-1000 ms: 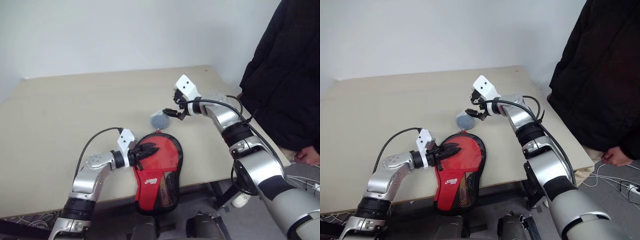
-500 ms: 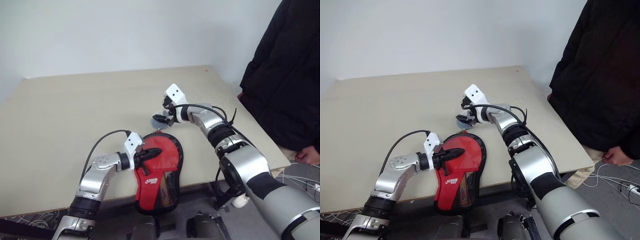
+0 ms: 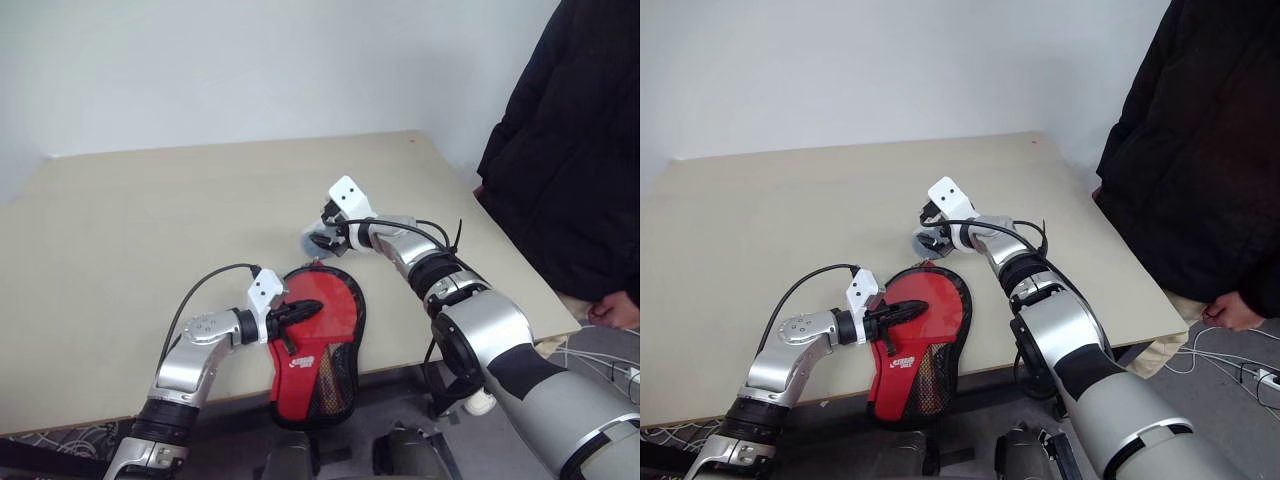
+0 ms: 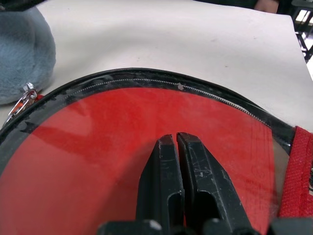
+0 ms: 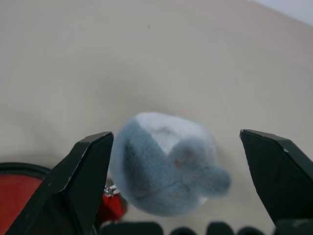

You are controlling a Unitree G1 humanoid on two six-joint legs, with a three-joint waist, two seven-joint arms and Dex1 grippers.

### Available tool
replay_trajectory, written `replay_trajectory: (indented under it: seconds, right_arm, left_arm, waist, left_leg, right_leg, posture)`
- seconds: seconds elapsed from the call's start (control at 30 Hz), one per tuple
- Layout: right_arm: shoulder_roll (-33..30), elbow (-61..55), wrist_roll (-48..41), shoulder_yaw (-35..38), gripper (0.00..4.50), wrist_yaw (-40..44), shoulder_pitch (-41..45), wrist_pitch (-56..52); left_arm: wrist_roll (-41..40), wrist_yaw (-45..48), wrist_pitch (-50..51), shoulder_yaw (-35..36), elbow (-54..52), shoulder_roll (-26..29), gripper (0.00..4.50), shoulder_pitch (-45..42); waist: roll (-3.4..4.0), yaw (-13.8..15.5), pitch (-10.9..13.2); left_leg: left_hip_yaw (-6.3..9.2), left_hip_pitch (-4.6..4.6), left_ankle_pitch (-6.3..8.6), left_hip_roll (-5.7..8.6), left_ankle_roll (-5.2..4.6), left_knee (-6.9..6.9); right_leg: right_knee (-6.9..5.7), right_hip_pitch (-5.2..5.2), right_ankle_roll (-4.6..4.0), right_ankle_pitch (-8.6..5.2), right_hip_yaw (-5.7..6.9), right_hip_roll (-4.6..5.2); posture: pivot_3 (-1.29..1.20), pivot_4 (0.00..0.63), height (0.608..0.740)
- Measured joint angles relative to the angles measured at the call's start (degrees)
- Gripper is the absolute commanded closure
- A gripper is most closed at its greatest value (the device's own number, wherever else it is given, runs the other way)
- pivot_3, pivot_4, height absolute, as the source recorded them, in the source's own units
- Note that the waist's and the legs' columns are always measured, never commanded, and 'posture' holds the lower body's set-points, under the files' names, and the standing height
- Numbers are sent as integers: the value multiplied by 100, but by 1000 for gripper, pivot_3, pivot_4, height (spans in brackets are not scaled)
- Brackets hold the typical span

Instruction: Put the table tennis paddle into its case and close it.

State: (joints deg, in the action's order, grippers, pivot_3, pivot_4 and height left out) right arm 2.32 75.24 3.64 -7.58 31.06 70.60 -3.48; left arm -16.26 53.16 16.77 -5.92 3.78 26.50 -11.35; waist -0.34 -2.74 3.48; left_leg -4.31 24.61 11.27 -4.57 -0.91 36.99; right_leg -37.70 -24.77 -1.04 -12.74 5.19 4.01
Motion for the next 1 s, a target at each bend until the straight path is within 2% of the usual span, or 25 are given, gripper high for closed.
replay_trajectory:
  seconds: [1.0]
  right_arm:
    - [179,60,208,43,0,-93,-164,-229]
  left_arm:
    - [200,124,-199,-133,3,191,4464,30]
  waist:
    - [4,0,-3]
  left_leg:
    - [0,-7,-1,-1,0,1]
  right_leg:
    - [-4,4,-1,1,-1,-1]
  posture:
    - [0,0,725]
